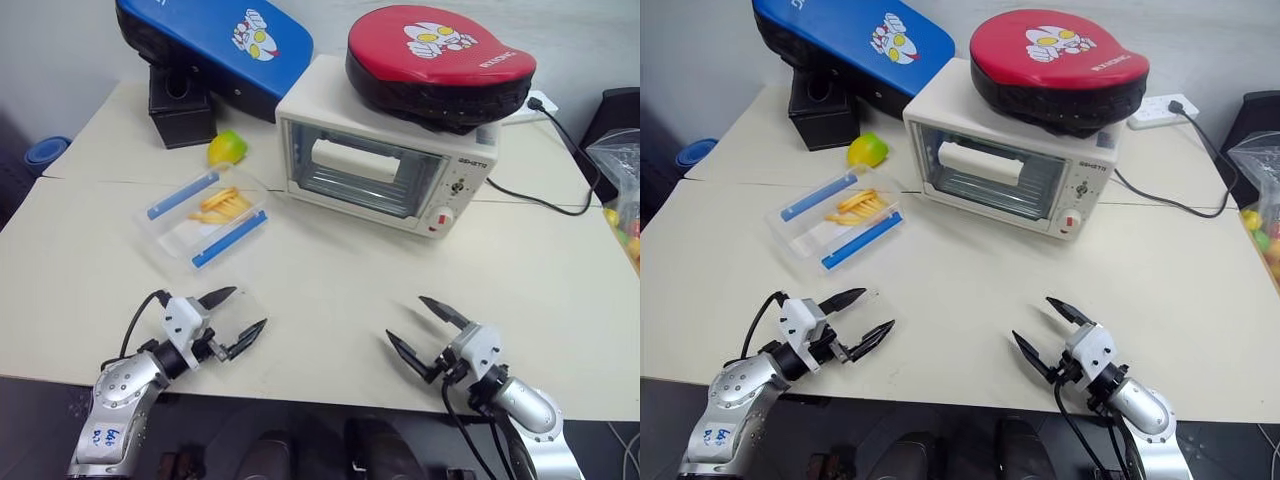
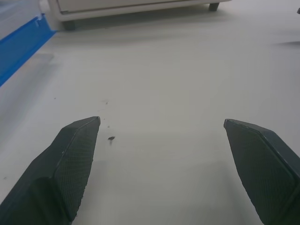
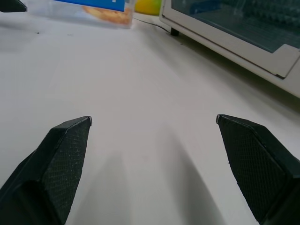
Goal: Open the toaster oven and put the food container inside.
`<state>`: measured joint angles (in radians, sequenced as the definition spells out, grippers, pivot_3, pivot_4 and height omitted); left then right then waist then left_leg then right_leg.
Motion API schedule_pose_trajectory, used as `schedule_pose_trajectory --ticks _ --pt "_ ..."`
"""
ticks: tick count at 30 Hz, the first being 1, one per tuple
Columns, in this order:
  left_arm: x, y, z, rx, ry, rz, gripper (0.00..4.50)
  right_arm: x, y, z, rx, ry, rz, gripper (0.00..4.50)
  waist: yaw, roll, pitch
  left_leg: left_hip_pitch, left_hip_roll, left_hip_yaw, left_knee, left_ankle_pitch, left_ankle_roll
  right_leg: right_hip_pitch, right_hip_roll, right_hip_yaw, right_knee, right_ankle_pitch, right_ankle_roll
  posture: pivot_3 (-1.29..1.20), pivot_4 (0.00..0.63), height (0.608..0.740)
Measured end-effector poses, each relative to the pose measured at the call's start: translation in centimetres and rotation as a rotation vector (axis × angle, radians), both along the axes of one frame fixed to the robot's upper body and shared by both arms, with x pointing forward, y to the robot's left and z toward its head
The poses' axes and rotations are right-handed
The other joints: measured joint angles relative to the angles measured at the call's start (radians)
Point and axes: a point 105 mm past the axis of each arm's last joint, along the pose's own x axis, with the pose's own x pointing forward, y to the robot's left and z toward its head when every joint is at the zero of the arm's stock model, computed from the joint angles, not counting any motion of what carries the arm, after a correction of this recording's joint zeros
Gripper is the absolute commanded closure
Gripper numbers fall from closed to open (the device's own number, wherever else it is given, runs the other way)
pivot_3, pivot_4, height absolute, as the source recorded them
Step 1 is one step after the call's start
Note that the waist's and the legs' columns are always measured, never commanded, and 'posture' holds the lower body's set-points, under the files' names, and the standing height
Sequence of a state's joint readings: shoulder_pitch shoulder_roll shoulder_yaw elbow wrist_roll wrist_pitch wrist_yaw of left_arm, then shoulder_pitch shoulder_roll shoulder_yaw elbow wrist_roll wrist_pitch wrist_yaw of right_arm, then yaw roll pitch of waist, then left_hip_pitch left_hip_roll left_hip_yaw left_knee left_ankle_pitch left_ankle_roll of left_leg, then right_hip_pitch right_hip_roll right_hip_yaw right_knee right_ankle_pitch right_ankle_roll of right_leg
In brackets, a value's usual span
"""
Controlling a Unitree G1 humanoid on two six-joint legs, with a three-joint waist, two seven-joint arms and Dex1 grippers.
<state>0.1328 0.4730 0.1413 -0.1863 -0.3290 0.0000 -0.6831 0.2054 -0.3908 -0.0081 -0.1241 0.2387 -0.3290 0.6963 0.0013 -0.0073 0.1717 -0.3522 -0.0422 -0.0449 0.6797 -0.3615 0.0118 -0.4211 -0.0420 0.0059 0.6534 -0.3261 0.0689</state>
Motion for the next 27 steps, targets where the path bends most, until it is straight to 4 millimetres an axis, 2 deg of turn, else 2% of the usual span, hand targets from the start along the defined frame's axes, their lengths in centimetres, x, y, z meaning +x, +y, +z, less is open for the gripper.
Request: schedule_pose_trajectory --ticks 2,3,5,7,9,14,18,22,27 --pt "0.0 0.2 0.1 0.009 0.011 -0.011 0.00 0.7 0.2 0.8 0.041 0.000 0.016 0.05 -0.001 0.000 0.000 0.000 0.000 0.000 0.001 0.000 0.000 0.000 0.000 0.000 0.000 0.000 0.000 0.00 0.150 0.740" --pt "0.1 0.4 0.5 -0.007 0.022 -0.025 0.00 1.5 0.5 1.8 0.074 -0.008 0.031 0.05 -0.006 0.001 0.000 0.000 0.000 0.000 0.001 0.000 0.000 0.000 0.000 0.000 0.001 0.000 0.000 0.00 0.150 0.740" --pt "0.4 0.7 2.4 -0.069 0.024 -0.076 0.00 2.9 1.3 4.3 0.117 -0.033 0.081 0.05 -0.008 0.001 0.001 0.000 0.001 0.000 0.001 0.000 -0.001 0.000 0.000 0.000 0.002 0.000 0.000 0.00 0.150 0.740" --pt "0.4 1.2 5.8 -0.130 -0.004 -0.156 0.00 4.4 2.2 7.5 0.136 -0.050 0.144 0.05 -0.005 0.001 0.001 0.000 0.001 -0.002 0.001 0.001 -0.001 -0.001 0.000 -0.001 0.003 0.000 -0.001 0.00 0.150 0.740" --pt "0.3 1.5 7.9 -0.136 -0.021 -0.208 0.00 5.2 2.8 9.2 0.153 -0.043 0.183 0.05 -0.004 0.002 0.001 -0.001 0.001 -0.002 0.000 0.000 -0.002 -0.001 0.000 -0.002 0.001 -0.001 -0.001 0.00 0.150 0.740" --pt "0.3 1.1 11.4 -0.155 -0.025 -0.339 0.00 8.7 4.0 13.3 0.156 -0.031 0.217 0.05 -0.003 0.002 0.001 -0.004 0.000 -0.002 0.002 0.000 -0.001 -0.004 0.000 -0.002 0.000 0.000 -0.001 0.00 0.150 0.740" --pt "0.7 0.3 12.7 -0.193 -0.051 -0.361 0.00 10.4 4.2 14.1 0.159 0.001 0.209 0.05 -0.004 0.002 0.001 -0.005 0.000 -0.002 0.001 0.000 -0.001 -0.005 0.000 -0.002 0.000 0.000 -0.001 0.00 0.150 0.740" --pt "0.7 -1.2 12.3 -0.215 -0.038 -0.383 0.00 11.2 5.2 14.4 0.172 0.010 0.223 0.05 -0.009 0.002 0.001 -0.006 0.000 -0.001 0.004 0.000 -0.001 -0.005 0.000 -0.001 0.002 0.000 0.000 0.00 0.150 0.740" --pt "0.8 -1.1 12.0 -0.199 -0.034 -0.353 0.00 11.1 5.6 14.3 0.156 0.026 0.236 0.05 -0.006 0.002 0.001 -0.006 0.000 -0.001 0.003 0.001 -0.002 -0.006 0.000 -0.001 0.004 0.000 0.000 0.00 0.150 0.740"
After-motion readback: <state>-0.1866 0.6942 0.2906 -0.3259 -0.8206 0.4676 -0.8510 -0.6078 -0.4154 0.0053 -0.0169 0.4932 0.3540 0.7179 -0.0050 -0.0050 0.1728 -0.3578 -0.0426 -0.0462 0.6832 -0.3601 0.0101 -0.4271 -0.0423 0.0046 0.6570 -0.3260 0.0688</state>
